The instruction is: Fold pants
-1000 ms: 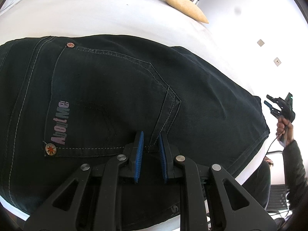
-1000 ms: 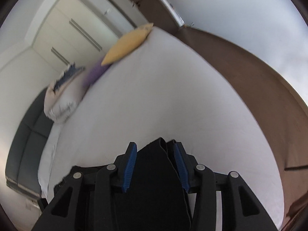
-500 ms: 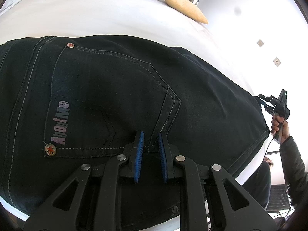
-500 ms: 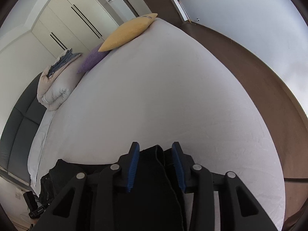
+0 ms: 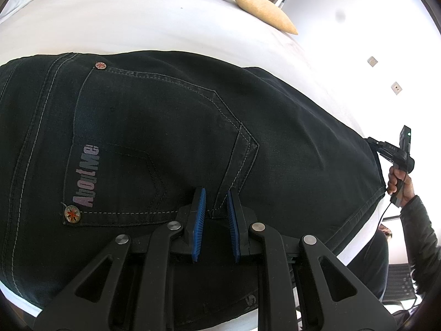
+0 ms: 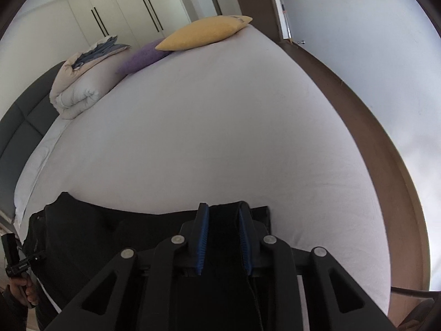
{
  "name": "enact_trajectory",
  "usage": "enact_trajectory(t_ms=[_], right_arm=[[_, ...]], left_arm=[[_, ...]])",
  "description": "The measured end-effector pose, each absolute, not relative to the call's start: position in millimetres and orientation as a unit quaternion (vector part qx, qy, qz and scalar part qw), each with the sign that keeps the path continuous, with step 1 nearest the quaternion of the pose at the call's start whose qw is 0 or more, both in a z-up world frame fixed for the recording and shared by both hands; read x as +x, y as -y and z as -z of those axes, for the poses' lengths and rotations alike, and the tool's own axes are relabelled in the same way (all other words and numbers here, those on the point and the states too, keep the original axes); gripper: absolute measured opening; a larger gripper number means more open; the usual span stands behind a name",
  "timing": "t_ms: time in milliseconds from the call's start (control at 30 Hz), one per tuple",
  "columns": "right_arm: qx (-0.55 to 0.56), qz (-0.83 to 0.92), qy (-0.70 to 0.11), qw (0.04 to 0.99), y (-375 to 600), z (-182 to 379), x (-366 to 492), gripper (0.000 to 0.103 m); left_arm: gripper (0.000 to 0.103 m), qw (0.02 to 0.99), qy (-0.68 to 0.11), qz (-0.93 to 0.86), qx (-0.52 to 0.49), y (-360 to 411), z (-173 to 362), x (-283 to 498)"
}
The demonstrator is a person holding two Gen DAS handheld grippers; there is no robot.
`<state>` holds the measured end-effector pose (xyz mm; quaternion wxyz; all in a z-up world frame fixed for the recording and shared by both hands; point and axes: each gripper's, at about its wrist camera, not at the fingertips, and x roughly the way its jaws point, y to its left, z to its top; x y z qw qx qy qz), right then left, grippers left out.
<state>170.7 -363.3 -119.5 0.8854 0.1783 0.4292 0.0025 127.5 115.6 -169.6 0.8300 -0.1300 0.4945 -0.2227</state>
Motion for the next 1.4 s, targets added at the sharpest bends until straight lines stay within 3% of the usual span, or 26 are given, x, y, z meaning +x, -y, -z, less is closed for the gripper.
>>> enact_trajectory(t_ms=[300, 400, 500, 767, 833, 900, 967, 1067, 1167, 1400], right_arm=[[0.135, 0.001, -0.439, 0.888, 359, 119, 170, 0.023], [0.119, 0.025, -0.442, 0.889, 355, 120, 173, 0.013], [0.116, 0.079, -0.437, 0.888, 358, 119, 171, 0.009], [0.168, 0.14, -0.434, 0.874, 375, 132, 159, 0.008], [0.187, 0.139, -0.432, 0.871, 382, 135, 157, 0.009], [0.224, 0.127, -0.423, 0.869, 394, 135, 150, 0.02], [0.248, 0.168, -0.41, 0.862, 410, 130, 131, 0.023], [0.311, 0.221, -0.377, 0.844, 430, 119, 81, 0.042], [0.4, 0.135, -0.314, 0.85, 420, 103, 27, 0.042], [0.471, -0.034, -0.335, 0.815, 309, 117, -19, 0.042]], left_arm=[[0.016, 0.831, -0.494, 0.222, -0.13, -115, 169, 127], [0.016, 0.831, -0.494, 0.222, -0.13, -115, 169, 127], [0.016, 0.831, -0.494, 0.22, -0.129, -115, 169, 127], [0.016, 0.835, -0.491, 0.217, -0.12, -110, 167, 128], [0.016, 0.835, -0.491, 0.219, -0.122, -111, 167, 128], [0.016, 0.835, -0.489, 0.221, -0.124, -112, 167, 128], [0.016, 0.835, -0.487, 0.222, -0.126, -114, 168, 125], [0.016, 0.837, -0.483, 0.223, -0.129, -117, 169, 123], [0.016, 0.838, -0.48, 0.225, -0.129, -119, 171, 120], [0.016, 0.838, -0.48, 0.225, -0.126, -121, 172, 116]])
